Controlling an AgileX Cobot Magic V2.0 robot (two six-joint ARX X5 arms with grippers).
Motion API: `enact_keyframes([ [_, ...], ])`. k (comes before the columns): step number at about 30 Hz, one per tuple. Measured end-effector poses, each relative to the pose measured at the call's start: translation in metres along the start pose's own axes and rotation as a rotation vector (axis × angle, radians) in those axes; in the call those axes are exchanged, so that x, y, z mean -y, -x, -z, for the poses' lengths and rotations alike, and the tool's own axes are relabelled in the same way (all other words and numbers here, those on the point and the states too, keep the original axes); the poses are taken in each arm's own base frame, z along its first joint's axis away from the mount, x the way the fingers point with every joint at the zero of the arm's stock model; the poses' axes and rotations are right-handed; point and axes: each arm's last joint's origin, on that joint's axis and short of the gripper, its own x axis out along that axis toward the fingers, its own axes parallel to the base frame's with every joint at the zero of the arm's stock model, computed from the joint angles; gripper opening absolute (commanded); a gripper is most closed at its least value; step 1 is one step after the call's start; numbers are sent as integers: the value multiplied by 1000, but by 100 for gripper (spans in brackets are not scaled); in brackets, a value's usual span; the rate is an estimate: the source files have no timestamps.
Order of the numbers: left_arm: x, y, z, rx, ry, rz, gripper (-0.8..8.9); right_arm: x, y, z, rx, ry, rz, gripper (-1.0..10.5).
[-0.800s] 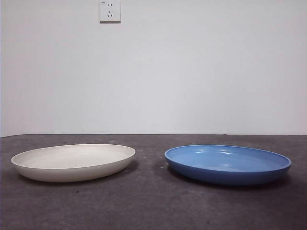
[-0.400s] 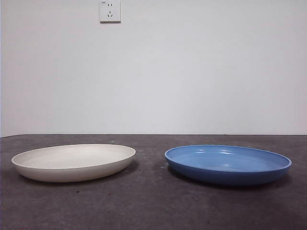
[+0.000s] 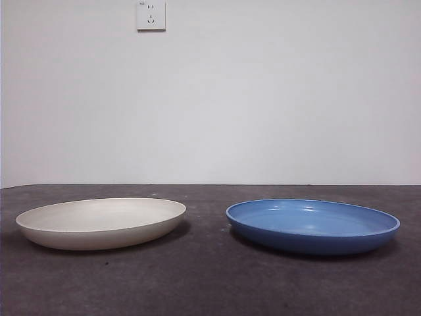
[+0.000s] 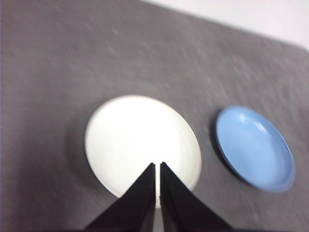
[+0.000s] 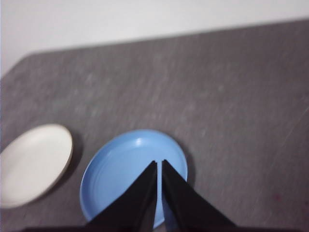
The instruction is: Pick up the white plate, put it on the blue plate, put it on desk
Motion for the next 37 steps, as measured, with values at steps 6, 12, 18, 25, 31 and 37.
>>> enact_keyframes([
  [6, 14, -5, -16, -163, -79, 80, 15, -7, -8, -18, -173, 17, -87, 9],
  [12, 28, -8, -21, -284, -154, 150, 15, -15, -15, -18, -368, 45, -141, 10],
  [18, 34, -10, -17, -336, -191, 186, 15, -20, -17, -9, -490, 83, -188, 10],
  [25, 34, -10, -17, -331, -203, 190, 332, -22, -17, -9, -493, 98, -201, 269],
  [31, 34, -11, -19, -313, -210, 192, 445, -22, -17, -9, -493, 97, -201, 384],
  [37, 32, -23, -25, -298, -195, 149, 442, -22, -18, -9, -487, 100, -202, 384],
])
